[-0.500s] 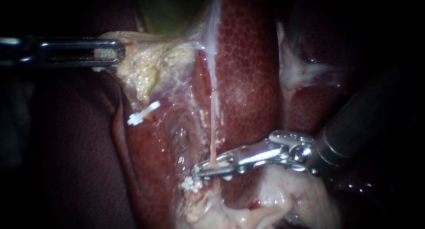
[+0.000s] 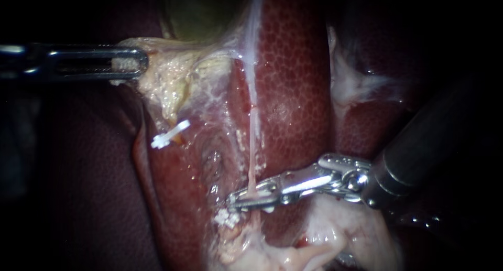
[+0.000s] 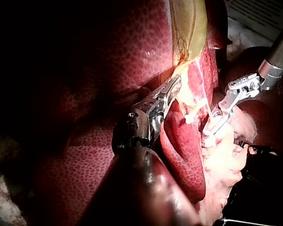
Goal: Going back second clip right tube
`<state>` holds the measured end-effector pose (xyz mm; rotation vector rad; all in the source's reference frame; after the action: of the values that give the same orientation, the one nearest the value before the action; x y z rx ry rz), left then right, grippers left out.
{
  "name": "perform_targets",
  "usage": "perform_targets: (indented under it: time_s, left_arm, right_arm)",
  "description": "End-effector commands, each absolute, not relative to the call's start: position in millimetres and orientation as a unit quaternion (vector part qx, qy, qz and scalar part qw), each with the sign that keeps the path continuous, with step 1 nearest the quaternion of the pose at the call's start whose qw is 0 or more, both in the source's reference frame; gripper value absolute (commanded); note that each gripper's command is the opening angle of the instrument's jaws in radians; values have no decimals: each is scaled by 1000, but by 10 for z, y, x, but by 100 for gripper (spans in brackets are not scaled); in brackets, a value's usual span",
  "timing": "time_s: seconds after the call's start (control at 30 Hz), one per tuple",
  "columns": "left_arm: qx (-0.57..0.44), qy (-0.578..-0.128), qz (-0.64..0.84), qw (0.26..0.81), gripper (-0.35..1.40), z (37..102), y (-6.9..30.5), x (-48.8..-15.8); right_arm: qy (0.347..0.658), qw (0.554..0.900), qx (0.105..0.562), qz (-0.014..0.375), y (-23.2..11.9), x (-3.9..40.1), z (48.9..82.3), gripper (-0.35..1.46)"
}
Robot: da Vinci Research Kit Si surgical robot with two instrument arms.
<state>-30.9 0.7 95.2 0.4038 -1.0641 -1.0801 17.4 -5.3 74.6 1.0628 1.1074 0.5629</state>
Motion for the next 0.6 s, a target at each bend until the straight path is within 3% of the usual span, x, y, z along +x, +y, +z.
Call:
perform_targets:
  time_s: [0.03, 0.13, 0.33, 0.6]
  left_arm:
    - [182, -479, -486, 708, -35, 952, 7, -309]
    - [182, -479, -486, 708, -35, 952, 7, -309]
    - [182, -479, -486, 708, -35, 952, 6, -309]
    - [181, -479, -486, 708, -35, 952, 6, -309]
  right_arm:
    - [499, 687, 468, 244, -53, 174, 746, 35]
    - [504, 692, 461, 233, -53, 176, 745, 49]
    - [517, 702, 431, 233, -53, 177, 745, 59]
    - [535, 715, 392, 220, -47, 169, 744, 60]
